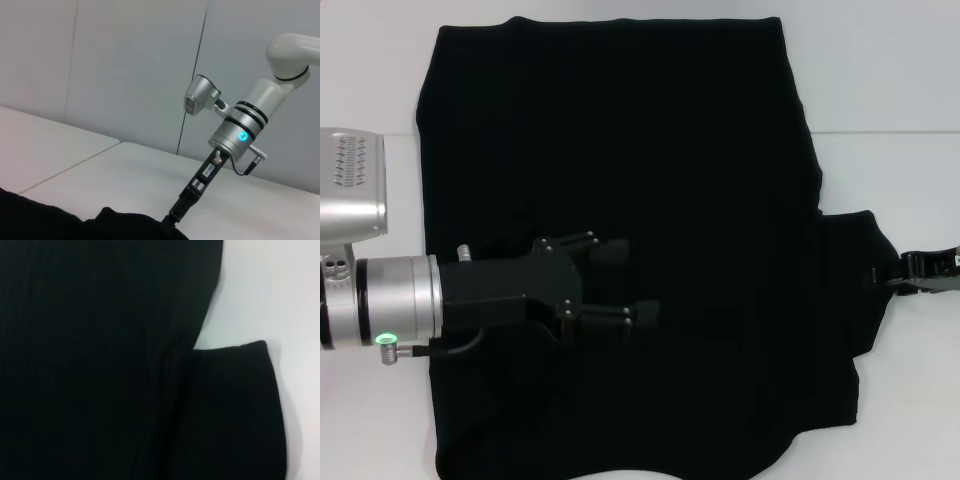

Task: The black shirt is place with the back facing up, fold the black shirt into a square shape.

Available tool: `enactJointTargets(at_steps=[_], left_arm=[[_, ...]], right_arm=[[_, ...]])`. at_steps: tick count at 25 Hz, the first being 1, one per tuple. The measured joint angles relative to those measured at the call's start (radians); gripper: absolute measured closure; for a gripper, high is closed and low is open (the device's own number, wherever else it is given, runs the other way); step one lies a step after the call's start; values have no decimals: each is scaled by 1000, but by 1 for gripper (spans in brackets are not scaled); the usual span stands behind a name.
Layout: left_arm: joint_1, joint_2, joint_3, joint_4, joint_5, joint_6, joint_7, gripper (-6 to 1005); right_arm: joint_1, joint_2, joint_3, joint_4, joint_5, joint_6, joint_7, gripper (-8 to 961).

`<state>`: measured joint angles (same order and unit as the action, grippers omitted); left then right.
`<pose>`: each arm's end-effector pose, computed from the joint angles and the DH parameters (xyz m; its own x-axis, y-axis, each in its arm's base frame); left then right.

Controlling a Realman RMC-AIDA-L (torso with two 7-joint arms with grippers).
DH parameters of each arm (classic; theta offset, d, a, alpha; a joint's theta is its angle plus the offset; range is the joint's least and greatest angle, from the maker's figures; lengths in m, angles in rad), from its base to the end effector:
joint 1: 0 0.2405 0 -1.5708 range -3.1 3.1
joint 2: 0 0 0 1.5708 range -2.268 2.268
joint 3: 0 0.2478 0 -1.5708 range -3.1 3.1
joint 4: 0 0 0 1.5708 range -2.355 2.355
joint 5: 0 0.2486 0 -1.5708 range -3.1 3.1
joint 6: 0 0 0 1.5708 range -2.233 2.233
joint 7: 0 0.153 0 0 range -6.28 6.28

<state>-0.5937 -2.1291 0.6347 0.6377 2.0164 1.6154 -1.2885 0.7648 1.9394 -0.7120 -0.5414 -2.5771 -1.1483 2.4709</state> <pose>-0.2423 0.3626 -0.0217 0.7967 0.2362 0.5563 0.3483 -0.9317 -0.1032 0.3203 0.4395 0.0296 0.2689 -0.9147 -0.3017 -0.9216 -0.1533 -0.3566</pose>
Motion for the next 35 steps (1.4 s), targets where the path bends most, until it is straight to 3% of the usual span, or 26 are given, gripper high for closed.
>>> enactJointTargets(at_steps=[3, 11, 16, 21, 29, 35], left_arm=[[0, 0, 0, 0, -1, -1, 0, 66], [0, 0, -1, 0, -3, -5, -1, 67], [0, 0, -1, -4, -5, -13, -1, 67], [5, -3, -1, -6, -7, -14, -2, 67], [13, -7, -1, -6, -24, -9, -17, 67], [25, -12, -1, -9, -43, -6, -31, 67]], right_arm=[[2, 4, -16, 0, 0, 4, 0, 247], [5, 9, -19, -9, 0, 13, 0, 488], [3, 6, -14, -12, 1, 14, -5, 732], [-11, -8, -12, -16, 4, 15, -15, 895], [-30, -43, -4, -37, 6, 15, -41, 894], [-24, -48, -1, -59, 6, 16, -60, 894]])
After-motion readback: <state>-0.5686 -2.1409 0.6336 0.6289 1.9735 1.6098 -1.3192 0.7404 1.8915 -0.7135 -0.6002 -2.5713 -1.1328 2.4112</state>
